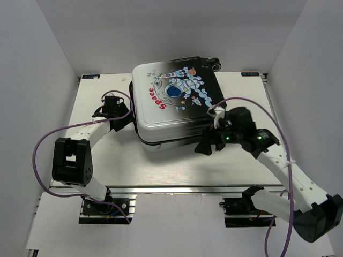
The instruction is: Pack the luggage
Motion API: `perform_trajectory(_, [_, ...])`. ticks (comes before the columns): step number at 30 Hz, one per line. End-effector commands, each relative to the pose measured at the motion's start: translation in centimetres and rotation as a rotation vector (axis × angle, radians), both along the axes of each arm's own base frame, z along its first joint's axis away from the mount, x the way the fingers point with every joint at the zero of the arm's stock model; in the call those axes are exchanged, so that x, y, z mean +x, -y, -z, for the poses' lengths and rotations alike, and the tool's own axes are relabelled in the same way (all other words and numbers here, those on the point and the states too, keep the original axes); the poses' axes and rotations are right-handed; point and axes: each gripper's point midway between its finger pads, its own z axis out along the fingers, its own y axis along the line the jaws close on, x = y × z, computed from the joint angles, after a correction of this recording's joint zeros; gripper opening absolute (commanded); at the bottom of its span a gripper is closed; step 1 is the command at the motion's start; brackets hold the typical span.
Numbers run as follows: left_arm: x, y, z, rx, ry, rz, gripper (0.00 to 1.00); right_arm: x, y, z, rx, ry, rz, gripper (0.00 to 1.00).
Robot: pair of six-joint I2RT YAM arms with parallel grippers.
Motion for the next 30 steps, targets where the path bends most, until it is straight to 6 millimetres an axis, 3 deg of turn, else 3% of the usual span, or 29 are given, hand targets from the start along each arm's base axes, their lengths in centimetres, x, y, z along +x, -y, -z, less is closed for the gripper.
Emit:
perform_trajectory(1, [-0.5, 1.2, 5.1, -0.023, -0.076, 0.025, 0.71, -1.9, 0.2, 4.8, -0.169, -0.103, -0.01, 0.87])
perform_trajectory(3, [-0.9, 2.2, 6.4, -0.052, -0.104, 0.056, 0.66, -0.7, 2.0, 7.3, -0.291, -0.115, 0.135, 0.87])
perform_trajectory(6, [-1.1, 2.7, 7.3, -0.055, -0.127, 0.068, 0.59, 1.8, 5.5, 9.2, -0.433, -0.07, 0.371, 0.87])
perform_trajectory(8, [-1.1, 2.7, 8.0, -0.054, -0.143, 0.068, 0.53, 3.1, 6.2, 9.7, -0.435, -0.045, 0.466, 0.87])
perform_trajectory(12, [-1.1, 2.4, 8.6, -0.038, -0.158, 0.063, 0.36, 4.5, 5.5, 10.7, -0.417, -0.022, 0.489, 0.87])
perform_trajectory(19, [-1.6, 2.3, 10.0, -0.006, -0.206, 0.073, 0.31, 7.6, 4.5, 10.0, -0.332, 0.093, 0.561, 0.86])
perform_trajectory(25, [-2.7, 1.4, 11.1, 0.046, -0.241, 0.082, 0.32, 9.0, 2.8, 9.7, -0.219, 0.142, 0.562, 0.82])
perform_trajectory(28, [-3.1, 1.5, 11.0, 0.054, -0.251, 0.124, 0.41, 9.2, 2.3, 10.9, -0.232, 0.107, 0.551, 0.82])
perform_trajectory(30, [-3.3, 1.7, 10.4, 0.066, -0.253, 0.151, 0.53, 9.4, 2.3, 11.4, -0.249, 0.1, 0.551, 0.83])
